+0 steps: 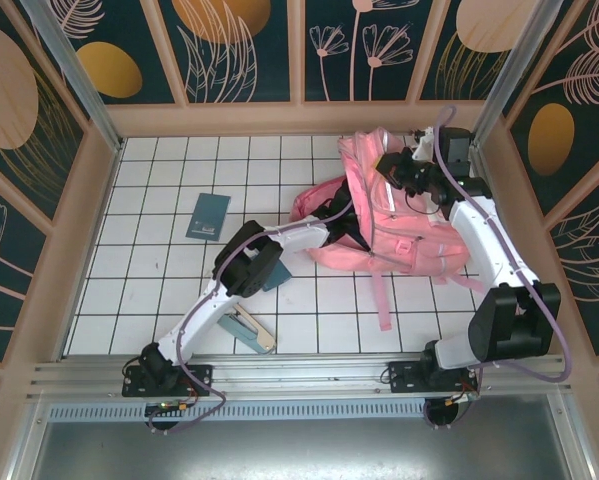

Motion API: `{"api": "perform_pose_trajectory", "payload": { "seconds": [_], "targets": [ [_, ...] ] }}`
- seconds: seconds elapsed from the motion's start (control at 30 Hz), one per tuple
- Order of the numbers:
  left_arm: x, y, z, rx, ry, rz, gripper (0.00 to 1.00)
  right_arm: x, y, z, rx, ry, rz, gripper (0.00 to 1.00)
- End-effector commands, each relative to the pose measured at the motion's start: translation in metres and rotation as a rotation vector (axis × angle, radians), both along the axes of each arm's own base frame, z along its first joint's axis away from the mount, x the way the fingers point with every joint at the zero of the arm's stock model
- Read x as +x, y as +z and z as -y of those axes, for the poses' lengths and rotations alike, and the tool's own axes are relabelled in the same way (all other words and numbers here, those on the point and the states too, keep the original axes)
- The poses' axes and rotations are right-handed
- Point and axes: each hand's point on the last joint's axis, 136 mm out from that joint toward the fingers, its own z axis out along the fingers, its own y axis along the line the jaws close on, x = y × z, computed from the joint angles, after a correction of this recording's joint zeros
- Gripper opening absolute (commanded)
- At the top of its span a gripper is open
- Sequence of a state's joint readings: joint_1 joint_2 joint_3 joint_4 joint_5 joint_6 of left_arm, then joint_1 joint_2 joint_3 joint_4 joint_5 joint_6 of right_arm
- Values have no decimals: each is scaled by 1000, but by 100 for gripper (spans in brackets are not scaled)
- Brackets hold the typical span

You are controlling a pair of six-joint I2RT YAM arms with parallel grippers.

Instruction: Pack books, pencil case, and school supplies into a backpack

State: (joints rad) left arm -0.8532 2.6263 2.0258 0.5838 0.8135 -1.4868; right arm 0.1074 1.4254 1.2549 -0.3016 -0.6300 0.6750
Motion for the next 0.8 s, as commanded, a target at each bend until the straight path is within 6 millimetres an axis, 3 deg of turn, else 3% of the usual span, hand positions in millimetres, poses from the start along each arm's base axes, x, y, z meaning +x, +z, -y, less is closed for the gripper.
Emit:
{"api": "perform_pose_trajectory", "payload": {
  "seconds": [0.0,0.5,0.77],
  "targets": [
    [-9,2,-1,48,13,23,97,1,49,1,-2,7,175,0],
    [0,22,-37,46,79,53,99,1,50,28,-56,-64,189,0],
    [-3,13,-59,121,99,77,98,0,51,33,-62,-74,189,0]
  ]
}}
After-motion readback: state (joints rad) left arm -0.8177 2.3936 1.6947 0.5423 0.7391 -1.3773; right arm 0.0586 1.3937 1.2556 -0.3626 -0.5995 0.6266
